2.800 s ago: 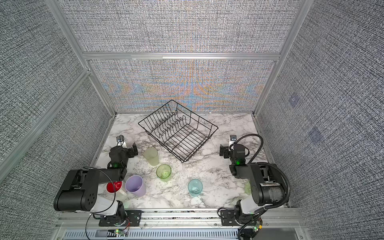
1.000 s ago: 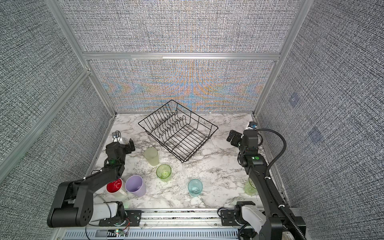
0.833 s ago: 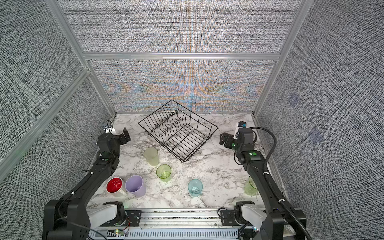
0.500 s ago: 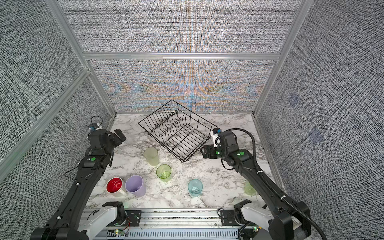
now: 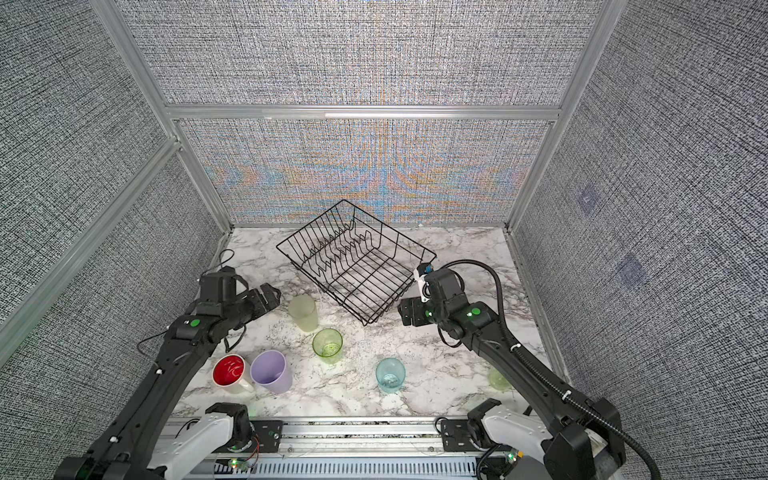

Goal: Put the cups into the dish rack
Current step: 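Reach the left gripper to the frosted green cup while the right gripper approaches it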

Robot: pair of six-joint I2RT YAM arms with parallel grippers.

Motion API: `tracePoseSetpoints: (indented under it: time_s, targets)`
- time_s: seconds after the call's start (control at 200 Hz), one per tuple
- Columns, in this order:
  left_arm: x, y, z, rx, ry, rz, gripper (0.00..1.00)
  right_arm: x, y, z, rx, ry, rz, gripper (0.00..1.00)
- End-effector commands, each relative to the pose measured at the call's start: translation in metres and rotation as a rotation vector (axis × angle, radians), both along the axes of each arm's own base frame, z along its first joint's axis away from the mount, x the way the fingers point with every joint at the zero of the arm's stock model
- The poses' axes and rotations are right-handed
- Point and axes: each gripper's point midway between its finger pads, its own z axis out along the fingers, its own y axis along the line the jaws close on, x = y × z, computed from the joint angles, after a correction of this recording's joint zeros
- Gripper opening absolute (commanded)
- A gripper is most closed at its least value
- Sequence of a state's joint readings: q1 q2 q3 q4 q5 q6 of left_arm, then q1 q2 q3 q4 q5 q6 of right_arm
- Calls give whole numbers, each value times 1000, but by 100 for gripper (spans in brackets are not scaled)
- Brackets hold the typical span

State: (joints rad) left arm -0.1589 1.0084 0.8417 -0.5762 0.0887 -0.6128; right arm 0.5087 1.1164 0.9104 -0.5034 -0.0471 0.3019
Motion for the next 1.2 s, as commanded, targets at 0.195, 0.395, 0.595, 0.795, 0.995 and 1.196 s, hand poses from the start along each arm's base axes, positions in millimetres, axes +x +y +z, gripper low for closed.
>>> tracePoseSetpoints:
  time_s: [0.195, 0.395, 0.595, 0.795, 0.995, 1.196]
  targets:
    - [-6, -39, -43, 85, 211, -184, 98, 4, -8, 7, 12, -17, -74, 88]
    - [-8, -26, -69, 185, 310, -148, 72, 0, -11, 4, 34, -22, -98, 88]
    - [-3, -27, -85, 180, 344, -130, 66, -4, -8, 9, 81, -22, -105, 87]
    - [2, -35, -95, 157, 380, -143, 23, -8, -9, 10, 122, -17, -127, 87]
    - [-2, -43, -55, 114, 322, -197, 0, -14, -11, 16, 175, -17, -155, 87]
    - [-15, -34, 30, 149, 123, -242, 0, -20, -15, 38, 224, -42, -181, 87]
